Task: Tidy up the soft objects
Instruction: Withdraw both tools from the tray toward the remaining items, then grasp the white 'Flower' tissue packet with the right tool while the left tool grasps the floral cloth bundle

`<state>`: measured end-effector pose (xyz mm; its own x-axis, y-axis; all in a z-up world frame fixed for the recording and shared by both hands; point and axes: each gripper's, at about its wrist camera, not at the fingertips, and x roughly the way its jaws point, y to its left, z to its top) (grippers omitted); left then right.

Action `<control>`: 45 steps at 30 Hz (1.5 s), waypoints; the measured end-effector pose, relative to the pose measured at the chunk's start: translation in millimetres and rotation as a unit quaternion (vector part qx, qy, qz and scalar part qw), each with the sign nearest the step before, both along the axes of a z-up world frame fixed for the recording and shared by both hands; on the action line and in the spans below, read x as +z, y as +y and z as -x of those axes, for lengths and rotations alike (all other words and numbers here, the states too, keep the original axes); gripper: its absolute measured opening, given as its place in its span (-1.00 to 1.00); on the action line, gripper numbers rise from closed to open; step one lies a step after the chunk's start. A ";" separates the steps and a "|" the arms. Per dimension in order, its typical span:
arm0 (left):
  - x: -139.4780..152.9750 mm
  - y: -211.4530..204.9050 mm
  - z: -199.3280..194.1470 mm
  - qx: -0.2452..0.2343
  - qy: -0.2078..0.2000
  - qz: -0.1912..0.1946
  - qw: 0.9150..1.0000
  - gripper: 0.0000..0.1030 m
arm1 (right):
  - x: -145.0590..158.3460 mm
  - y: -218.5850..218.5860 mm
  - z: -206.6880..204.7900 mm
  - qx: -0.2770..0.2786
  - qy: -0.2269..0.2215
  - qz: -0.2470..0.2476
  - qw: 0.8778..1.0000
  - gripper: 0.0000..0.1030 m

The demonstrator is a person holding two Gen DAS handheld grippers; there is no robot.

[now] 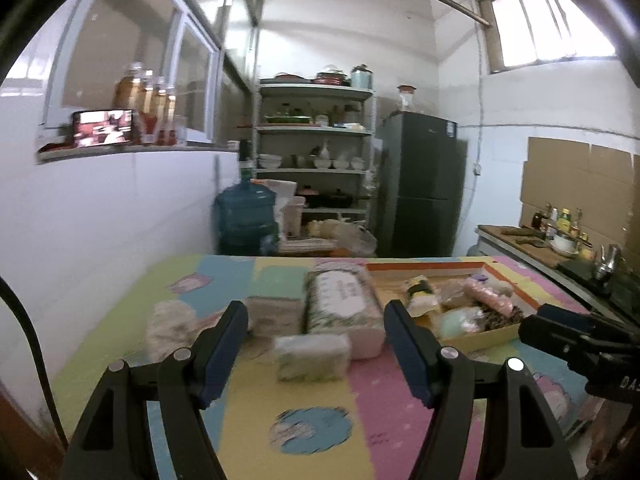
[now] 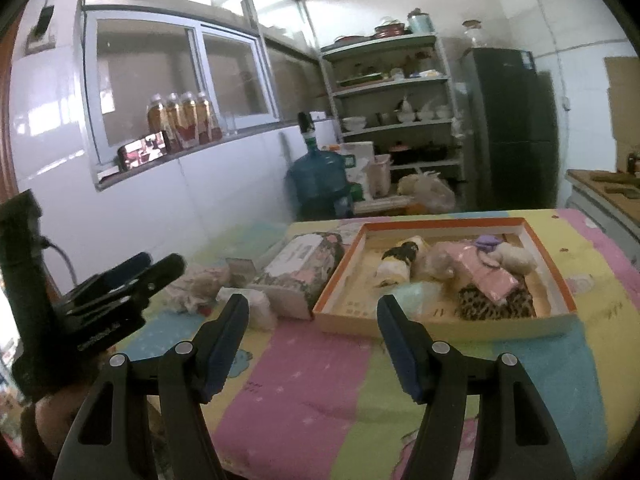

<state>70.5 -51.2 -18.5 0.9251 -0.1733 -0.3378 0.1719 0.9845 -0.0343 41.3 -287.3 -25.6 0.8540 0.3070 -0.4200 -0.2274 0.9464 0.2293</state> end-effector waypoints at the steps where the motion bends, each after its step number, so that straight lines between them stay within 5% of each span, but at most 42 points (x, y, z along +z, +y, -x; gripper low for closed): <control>1: -2.2 5.8 4.0 0.004 -0.001 -0.002 1.000 0.36 | -1.6 7.2 3.6 -0.003 -0.001 0.004 1.000 0.34; 19: -46.6 94.5 43.1 0.040 0.021 0.038 0.998 0.36 | -47.3 101.0 2.0 0.078 0.056 0.009 0.995 0.46; 37: -77.9 135.0 19.2 0.053 0.051 0.069 0.995 0.37 | -89.3 126.1 -143.1 0.088 0.148 0.015 0.985 0.46; 42: -84.7 141.5 10.4 0.055 0.060 0.075 0.994 0.36 | -86.3 135.1 -123.5 0.147 0.138 0.016 0.979 0.46; 45: -87.8 140.8 7.0 0.052 0.065 0.081 0.993 0.36 | -82.7 145.0 -102.9 0.223 0.135 0.009 0.965 0.46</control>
<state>63.5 89.6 -106.3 0.8914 -0.1415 -0.4305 0.0542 0.9765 -0.2085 144.2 -142.2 -108.3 0.4979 0.6093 -0.6171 -0.5475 0.7727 0.3213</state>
